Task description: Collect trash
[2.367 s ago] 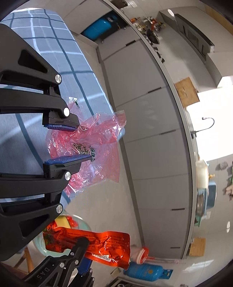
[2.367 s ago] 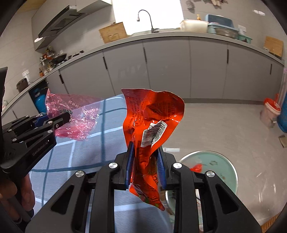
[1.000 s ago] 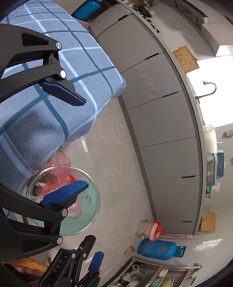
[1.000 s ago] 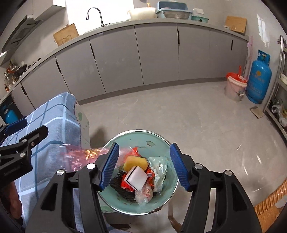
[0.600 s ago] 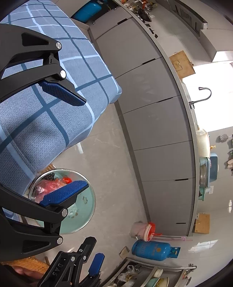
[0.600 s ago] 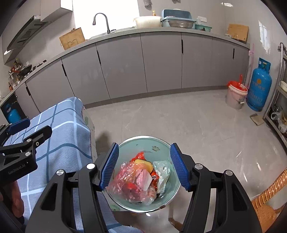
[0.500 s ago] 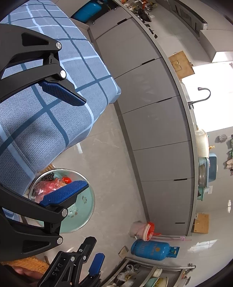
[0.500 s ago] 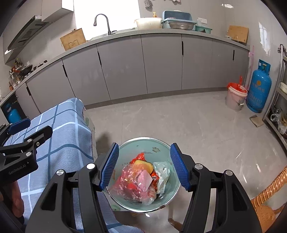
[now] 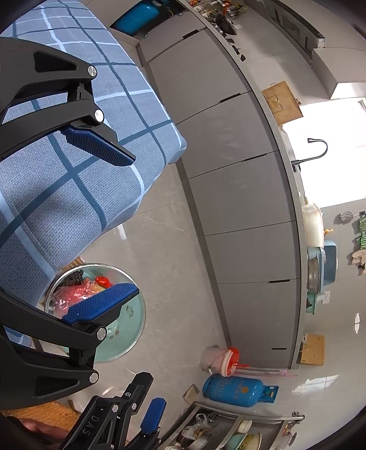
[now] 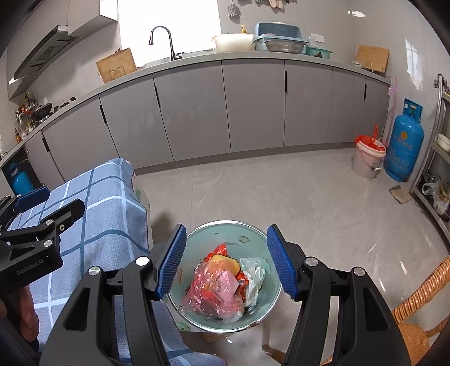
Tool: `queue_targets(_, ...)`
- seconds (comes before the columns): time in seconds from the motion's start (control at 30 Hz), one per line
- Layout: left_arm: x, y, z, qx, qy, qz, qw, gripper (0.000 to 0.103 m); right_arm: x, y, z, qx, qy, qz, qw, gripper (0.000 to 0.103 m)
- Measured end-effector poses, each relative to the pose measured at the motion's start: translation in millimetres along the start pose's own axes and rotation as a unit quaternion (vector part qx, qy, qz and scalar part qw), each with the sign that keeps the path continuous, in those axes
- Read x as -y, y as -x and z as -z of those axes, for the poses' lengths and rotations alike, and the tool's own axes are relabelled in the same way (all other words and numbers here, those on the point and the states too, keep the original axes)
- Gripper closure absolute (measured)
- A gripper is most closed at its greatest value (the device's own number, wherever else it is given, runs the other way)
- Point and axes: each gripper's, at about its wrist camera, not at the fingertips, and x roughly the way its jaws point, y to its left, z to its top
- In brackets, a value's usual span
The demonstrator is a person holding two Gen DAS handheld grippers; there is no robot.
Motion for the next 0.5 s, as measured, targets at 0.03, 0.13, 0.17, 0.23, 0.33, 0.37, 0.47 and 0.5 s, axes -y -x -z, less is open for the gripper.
queue_targets(0.03,-0.2,0.5,-0.2,0.0,0.0,0.0,1.0,0.018,0.1,0.6,-0.3,0.001,0.0,0.0,1.0,0.043)
queue_targets(0.13,-1.8,2.5,-0.7,0.002,0.002,0.0,1.0,0.018,-0.2,1.9,-0.8,0.002,0.002,-0.001,1.0,0.043)
queue_targets(0.17,-2.7,3.1,-0.2,0.003,0.002,0.0,1.0,0.018,-0.5,2.6,-0.6,0.002,0.002,-0.001,1.0,0.043)
queue_targets(0.23,-3.4,4.1,0.3,0.004,0.002,0.0,1.0,0.018,-0.6,3.9,-0.4,0.004,0.002,-0.002,1.0,0.043)
queue_targets(0.33,-4.2,5.4,0.3,0.005,0.003,-0.002,1.0,0.017,-1.2,5.3,-0.2,0.004,0.002,-0.003,1.0,0.043)
queue_targets(0.37,-4.9,5.9,0.2,0.005,0.004,-0.002,1.0,0.017,-1.4,6.1,-0.7,0.005,0.002,-0.004,1.0,0.043)
queue_targets(0.47,-6.3,7.1,-1.0,0.007,0.005,-0.003,1.0,0.017,-2.6,9.1,-1.4,0.008,0.003,-0.005,1.0,0.043)
queue_targets(0.5,-6.5,7.6,-0.9,0.008,0.006,-0.002,1.0,0.017,-2.8,10.2,-1.8,0.009,0.004,-0.005,1.0,0.043)
